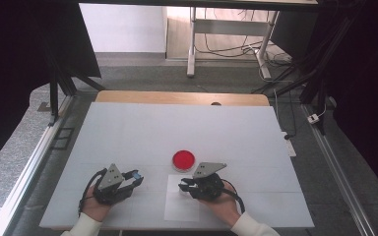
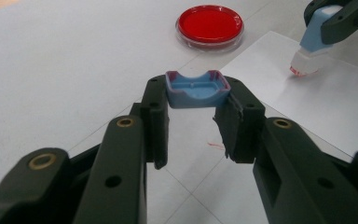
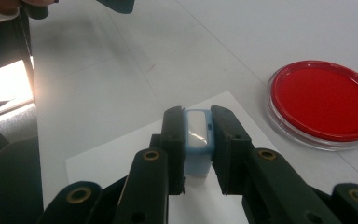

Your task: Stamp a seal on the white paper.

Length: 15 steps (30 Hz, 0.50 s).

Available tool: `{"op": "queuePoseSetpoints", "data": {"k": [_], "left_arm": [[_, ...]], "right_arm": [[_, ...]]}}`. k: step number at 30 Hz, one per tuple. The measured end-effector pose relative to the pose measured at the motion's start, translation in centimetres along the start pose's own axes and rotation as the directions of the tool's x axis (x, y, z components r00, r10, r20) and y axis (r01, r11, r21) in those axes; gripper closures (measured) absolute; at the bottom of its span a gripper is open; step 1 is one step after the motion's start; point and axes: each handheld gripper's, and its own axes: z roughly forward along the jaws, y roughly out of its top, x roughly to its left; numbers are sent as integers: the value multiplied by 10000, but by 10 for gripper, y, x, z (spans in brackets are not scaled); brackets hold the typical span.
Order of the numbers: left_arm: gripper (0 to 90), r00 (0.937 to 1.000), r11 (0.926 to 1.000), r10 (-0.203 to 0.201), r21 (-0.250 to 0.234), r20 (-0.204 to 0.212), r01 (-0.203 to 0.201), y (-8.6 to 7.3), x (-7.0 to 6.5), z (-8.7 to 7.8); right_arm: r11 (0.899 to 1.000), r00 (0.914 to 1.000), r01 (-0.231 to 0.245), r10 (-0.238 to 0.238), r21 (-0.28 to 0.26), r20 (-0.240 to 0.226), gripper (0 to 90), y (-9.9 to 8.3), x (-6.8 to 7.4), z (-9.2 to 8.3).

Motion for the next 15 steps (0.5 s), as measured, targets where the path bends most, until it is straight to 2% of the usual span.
{"op": "queuePoseSetpoints", "data": {"k": [10, 15], "left_arm": [[648, 10000, 10000, 5, 12, 18, -5, 0, 0, 0], [649, 10000, 10000, 17, 0, 29, -17, 0, 0, 0]], "right_arm": [[9998, 9998, 163, -164, 90, 101, 748, -1, 1, 2], [9999, 9999, 92, -93, 90, 83, 747, -2, 1, 2]]}}
